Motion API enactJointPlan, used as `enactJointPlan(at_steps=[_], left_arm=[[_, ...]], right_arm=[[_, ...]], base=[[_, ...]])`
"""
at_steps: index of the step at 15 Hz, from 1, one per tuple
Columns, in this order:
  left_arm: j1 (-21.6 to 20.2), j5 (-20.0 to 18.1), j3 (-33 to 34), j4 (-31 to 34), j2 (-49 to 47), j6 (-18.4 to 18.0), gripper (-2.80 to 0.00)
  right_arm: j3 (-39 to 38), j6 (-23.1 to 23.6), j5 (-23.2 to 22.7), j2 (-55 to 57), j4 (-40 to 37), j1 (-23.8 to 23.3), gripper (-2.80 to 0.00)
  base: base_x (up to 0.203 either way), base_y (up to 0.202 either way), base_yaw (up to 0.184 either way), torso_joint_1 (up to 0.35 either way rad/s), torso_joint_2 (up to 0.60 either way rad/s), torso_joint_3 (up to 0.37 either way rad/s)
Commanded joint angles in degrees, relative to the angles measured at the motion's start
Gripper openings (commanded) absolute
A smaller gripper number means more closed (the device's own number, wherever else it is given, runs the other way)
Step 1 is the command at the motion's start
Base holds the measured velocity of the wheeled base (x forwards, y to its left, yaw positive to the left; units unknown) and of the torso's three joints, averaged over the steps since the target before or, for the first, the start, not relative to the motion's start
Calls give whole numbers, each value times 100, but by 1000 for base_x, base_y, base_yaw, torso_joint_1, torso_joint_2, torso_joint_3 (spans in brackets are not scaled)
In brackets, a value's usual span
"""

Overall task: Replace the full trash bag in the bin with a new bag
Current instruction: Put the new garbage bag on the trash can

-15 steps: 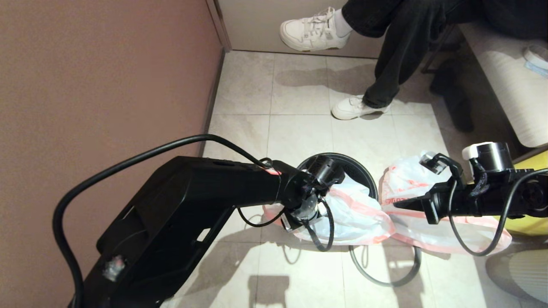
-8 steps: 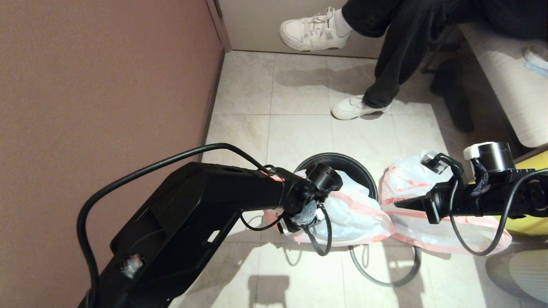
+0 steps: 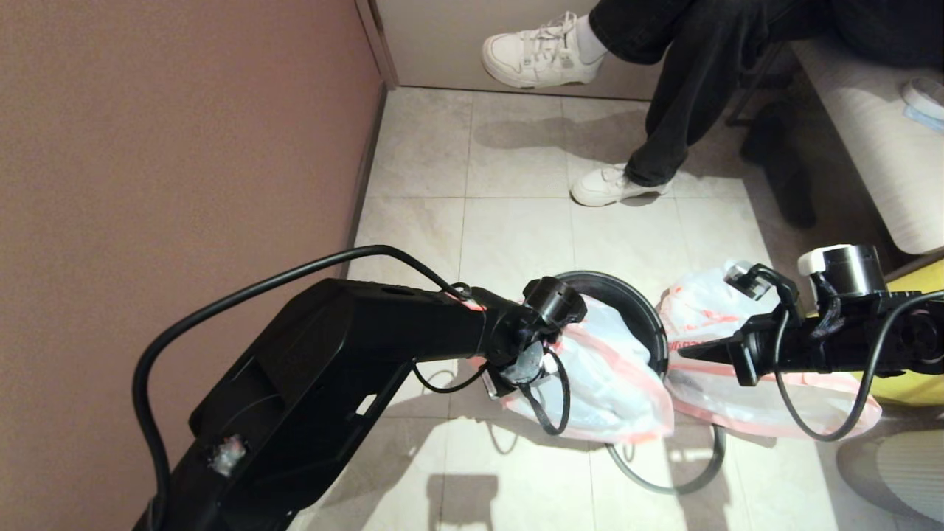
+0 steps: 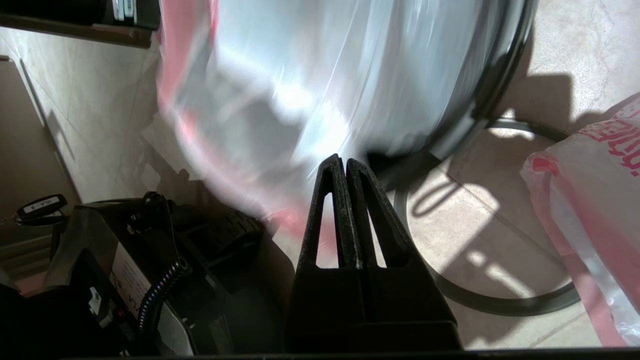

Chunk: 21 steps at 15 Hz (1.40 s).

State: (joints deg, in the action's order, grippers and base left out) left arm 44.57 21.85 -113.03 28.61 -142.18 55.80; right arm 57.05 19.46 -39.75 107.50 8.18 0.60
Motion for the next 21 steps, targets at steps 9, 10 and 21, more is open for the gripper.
enactJointPlan(at_steps=[9,10,21], left_arm=[[-164,4,9,-4,67,42,-280],[-233,1,9,-5,76,44,-280],[-576,11,79,19,170,106,-280]], right_arm=[[24,-652,-441,-13,151,322,-280],[13,-743,-426,-16,169,468,-280],[-1478,-1600,740,-788,139,1292,-280]], base=[[0,0,0,0,0,0],[0,0,0,0,0,0],[0,0,0,0,0,0]])
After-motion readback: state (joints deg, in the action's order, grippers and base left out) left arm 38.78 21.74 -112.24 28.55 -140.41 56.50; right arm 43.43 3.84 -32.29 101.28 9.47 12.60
